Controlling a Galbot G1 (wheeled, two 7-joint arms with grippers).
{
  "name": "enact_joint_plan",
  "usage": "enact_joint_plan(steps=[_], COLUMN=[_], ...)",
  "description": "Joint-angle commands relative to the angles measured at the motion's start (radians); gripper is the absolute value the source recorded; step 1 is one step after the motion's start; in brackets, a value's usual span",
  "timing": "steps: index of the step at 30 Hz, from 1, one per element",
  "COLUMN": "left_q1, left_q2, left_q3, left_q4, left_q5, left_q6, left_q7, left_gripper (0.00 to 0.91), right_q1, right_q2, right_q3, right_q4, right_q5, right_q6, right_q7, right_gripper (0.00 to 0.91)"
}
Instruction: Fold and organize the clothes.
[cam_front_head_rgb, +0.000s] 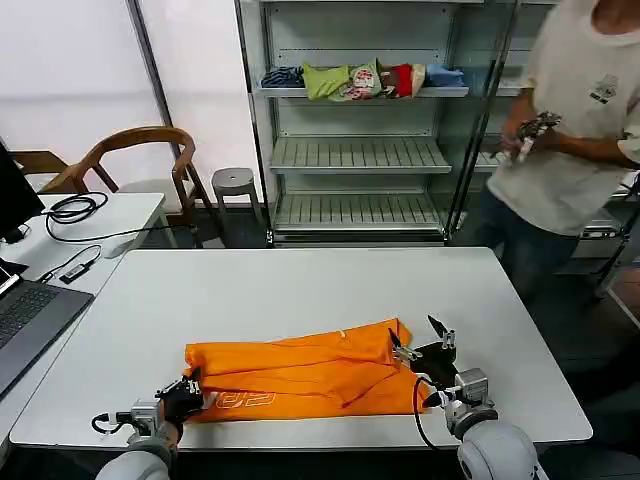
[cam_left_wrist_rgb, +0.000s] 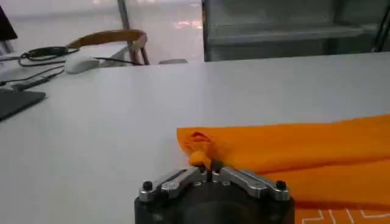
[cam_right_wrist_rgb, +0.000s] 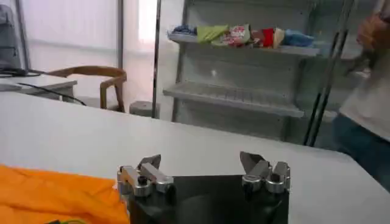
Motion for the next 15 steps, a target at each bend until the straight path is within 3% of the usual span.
enact_joint_plan(steps=[1, 8, 15], left_q1=[0.044, 0.056, 0.049], left_q2=[0.094, 0.140, 0.126], left_q3=[-0.270, -0.364, -0.362], left_q4=[-0.014, 0.027, -0.043], left_q5=[-0.024, -0.009, 0.001], left_q6=[0.042, 0.042, 0.084], left_q7=[0.105, 0.107, 0.106], left_gripper=[0.010, 0.010, 0.010], right_q1=[0.004, 0.005, -0.002], right_q2=[0.003, 0.001, -0.005], right_q3=[-0.004, -0.004, 0.006], right_q4=[0.003, 0.003, 0.009], right_q5=[0.000, 0.001, 0.002], right_q6=[-0.001, 0.001, 0.003], right_q7=[0.000, -0.002, -0.001], right_gripper=[0.907, 0.907, 0.907])
